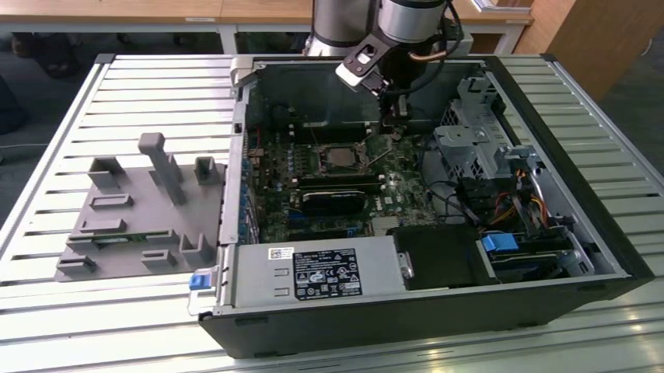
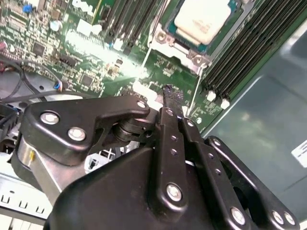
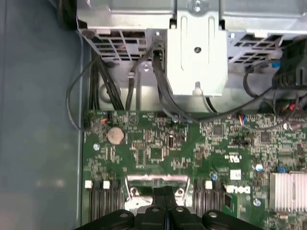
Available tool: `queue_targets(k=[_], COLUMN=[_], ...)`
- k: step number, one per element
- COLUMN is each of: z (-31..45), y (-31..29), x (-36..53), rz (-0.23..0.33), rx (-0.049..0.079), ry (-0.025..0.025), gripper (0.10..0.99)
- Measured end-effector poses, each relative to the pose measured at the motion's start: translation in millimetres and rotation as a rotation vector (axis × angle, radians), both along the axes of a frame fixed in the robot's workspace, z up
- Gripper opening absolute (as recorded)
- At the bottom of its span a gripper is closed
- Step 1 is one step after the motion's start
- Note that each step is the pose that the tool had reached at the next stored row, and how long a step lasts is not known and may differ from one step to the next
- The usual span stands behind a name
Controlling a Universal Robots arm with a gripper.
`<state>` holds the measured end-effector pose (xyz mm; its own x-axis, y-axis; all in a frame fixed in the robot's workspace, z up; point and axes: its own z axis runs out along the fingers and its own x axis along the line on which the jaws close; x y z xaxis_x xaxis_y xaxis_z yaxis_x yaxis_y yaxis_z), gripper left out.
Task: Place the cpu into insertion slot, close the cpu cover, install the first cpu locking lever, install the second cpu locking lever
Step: 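Close the cpu cover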
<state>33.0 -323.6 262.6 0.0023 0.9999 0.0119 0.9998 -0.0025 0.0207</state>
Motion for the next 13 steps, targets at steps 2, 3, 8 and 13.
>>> queue_targets(k=[2,3,8,13], z=[-0.6,-0.9,-2.3,-4.4], y=[1.6,2.3,5.7,7.2], x=[4.3,6.3,11.5,17.3], rz=[0.0,0.0,0.0,0.0], rx=[0.0,0.0,0.0,0.0], ry=[0.0024,0.0032,0.0041,0.0056], gripper=[0.106,0.106,0.106,0.106])
